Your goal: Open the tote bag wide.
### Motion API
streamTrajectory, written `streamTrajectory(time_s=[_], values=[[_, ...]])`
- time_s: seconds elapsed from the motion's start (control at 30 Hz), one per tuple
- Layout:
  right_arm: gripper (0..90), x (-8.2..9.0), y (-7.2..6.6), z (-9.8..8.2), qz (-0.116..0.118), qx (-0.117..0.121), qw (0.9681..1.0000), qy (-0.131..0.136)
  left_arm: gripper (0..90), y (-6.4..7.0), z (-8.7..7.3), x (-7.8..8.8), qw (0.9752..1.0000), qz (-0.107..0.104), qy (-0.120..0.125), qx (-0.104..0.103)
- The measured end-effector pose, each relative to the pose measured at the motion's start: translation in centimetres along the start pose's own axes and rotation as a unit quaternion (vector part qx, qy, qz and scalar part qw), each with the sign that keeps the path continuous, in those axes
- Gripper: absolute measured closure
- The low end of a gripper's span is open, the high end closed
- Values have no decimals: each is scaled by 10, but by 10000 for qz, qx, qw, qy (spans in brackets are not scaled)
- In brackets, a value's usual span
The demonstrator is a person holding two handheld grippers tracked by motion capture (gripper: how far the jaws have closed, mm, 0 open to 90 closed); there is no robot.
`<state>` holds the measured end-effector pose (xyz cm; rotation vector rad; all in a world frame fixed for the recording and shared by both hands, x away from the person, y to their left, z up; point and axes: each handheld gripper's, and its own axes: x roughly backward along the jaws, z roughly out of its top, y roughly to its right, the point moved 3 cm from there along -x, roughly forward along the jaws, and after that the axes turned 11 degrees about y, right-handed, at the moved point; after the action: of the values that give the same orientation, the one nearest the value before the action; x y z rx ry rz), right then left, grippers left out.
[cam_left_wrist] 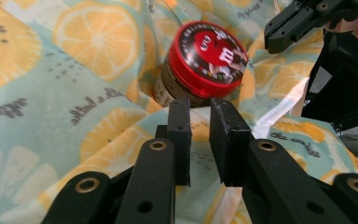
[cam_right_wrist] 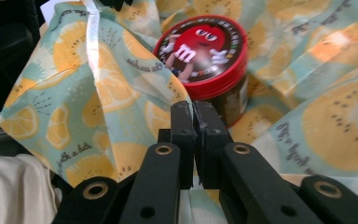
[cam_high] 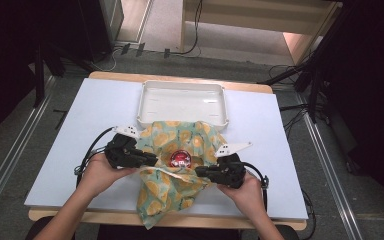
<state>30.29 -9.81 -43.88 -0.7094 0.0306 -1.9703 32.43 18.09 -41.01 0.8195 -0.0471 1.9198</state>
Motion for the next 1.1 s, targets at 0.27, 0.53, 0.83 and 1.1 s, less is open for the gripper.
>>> streamTrajectory(time_s=[0.27, 0.53, 0.83, 1.1], values=[[885, -5, -11, -9, 128, 28, 9999, -79, 732, 15, -3, 3, 9998, -167, 79, -80], [882, -9, -17, -14, 198, 35, 9997, -126, 522, 25, -8, 1, 9992, -365, 67, -143], [865, -5, -15, -8, 104, 80, 9999, 32, 793, 22, -22, -12, 9993, -273, -243, -50], [820, 9, -8, 9, -141, 175, 9993, 292, 900, 29, -32, -13, 9990, -305, -329, -52]])
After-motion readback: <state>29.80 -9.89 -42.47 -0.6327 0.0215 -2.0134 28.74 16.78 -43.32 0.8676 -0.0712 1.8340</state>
